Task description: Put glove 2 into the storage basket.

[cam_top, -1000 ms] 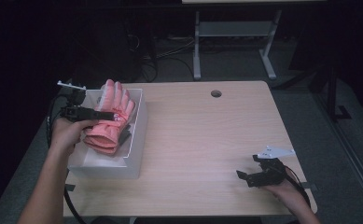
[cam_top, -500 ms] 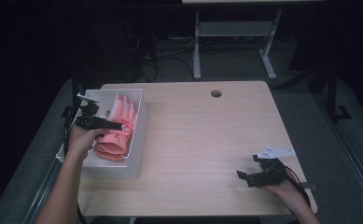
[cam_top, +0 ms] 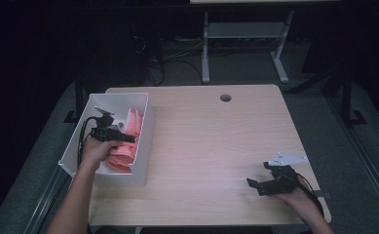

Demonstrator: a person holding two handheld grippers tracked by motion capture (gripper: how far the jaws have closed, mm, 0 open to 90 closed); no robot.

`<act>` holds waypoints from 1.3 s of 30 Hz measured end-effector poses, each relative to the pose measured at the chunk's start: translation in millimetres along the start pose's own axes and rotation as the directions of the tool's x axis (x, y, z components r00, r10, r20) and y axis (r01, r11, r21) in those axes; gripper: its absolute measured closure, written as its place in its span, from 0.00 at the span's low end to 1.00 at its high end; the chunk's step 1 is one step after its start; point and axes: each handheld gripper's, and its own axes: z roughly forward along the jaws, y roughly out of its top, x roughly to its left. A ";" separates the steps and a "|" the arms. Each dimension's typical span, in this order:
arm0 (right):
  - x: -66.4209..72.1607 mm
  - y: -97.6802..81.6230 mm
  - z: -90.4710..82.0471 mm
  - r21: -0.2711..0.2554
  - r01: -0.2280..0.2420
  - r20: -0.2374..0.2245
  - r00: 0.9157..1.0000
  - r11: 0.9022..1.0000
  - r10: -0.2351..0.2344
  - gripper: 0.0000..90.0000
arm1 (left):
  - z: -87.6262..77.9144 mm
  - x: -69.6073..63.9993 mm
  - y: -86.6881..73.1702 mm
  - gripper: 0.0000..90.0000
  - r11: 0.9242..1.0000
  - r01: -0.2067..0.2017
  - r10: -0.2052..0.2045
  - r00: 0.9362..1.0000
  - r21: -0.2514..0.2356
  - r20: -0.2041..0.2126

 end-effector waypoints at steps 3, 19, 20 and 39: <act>0.0 -0.1 -0.3 -0.001 -0.006 0.003 1.000 1.000 0.006 0.08 | -3.3 0.6 -0.4 0.43 1.000 -0.013 0.013 1.000 -0.022 0.001; -0.9 -0.1 -0.3 -0.004 -0.004 0.000 1.000 1.000 0.004 0.08 | -49.1 -17.1 8.3 0.22 0.984 -0.100 0.093 0.994 -0.145 -0.049; -1.3 -0.1 -0.3 -0.004 -0.004 0.000 1.000 1.000 0.004 0.08 | -52.6 -19.0 9.1 0.22 0.983 -0.103 0.097 0.994 -0.150 -0.048; -3.4 -0.4 1.1 0.000 -0.003 -0.002 1.000 1.000 0.003 0.08 | -75.5 -89.7 23.0 0.18 0.918 -0.344 0.338 0.939 -0.199 -0.066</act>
